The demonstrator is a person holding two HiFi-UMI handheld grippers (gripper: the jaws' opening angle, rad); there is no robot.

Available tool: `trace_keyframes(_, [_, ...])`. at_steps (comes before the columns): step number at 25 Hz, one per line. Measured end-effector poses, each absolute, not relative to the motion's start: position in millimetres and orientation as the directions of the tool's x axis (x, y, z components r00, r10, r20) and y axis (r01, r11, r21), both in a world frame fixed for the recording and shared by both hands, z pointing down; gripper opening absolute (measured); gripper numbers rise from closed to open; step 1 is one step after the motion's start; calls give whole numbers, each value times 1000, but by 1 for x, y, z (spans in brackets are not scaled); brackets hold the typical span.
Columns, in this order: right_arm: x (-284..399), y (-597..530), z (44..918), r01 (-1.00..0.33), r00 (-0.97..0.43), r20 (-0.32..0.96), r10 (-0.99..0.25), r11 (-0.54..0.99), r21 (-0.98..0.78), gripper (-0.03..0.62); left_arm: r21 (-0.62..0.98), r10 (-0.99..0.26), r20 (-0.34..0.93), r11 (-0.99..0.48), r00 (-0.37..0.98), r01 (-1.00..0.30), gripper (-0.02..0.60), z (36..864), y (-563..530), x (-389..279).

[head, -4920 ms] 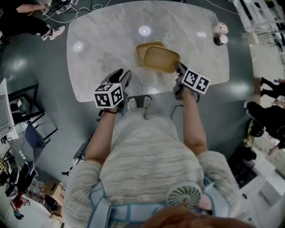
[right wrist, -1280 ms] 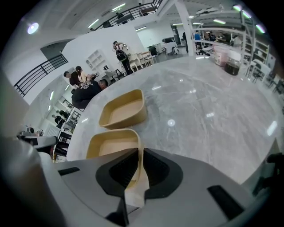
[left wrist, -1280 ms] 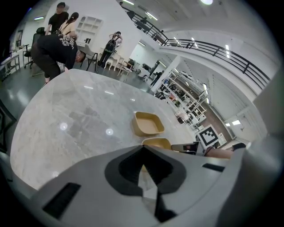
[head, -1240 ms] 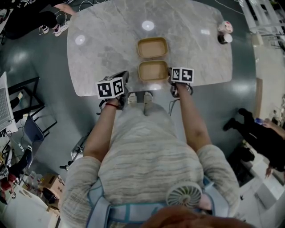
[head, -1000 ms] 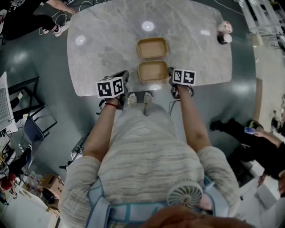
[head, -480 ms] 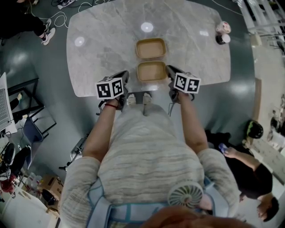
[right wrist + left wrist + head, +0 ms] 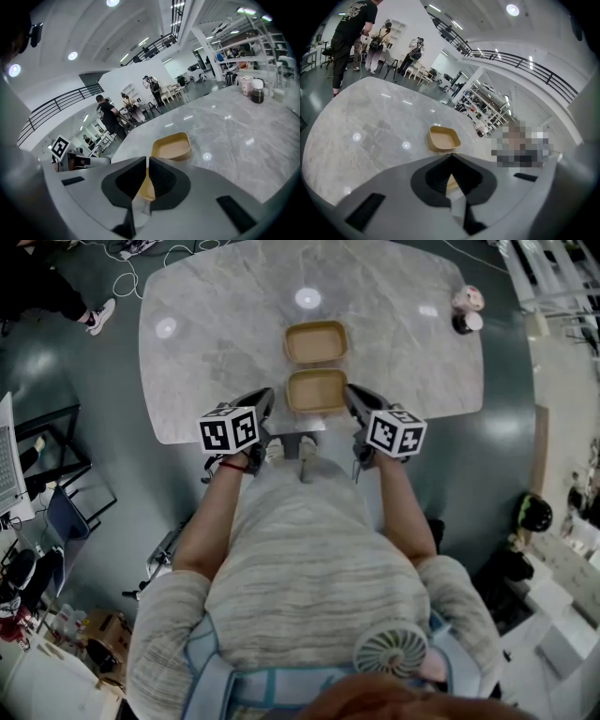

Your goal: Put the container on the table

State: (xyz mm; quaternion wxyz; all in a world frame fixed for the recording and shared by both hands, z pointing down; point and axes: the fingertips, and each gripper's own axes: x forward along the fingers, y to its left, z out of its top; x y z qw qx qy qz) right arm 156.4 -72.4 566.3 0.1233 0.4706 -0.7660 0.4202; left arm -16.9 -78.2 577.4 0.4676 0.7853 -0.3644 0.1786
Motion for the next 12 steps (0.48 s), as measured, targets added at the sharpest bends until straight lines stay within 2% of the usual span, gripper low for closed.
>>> trace_keyframes(12, [137, -52, 547, -796, -573, 550, -607, 254, -549, 17, 623, -400, 582, -341, 708, -704, 3, 558, -65, -1])
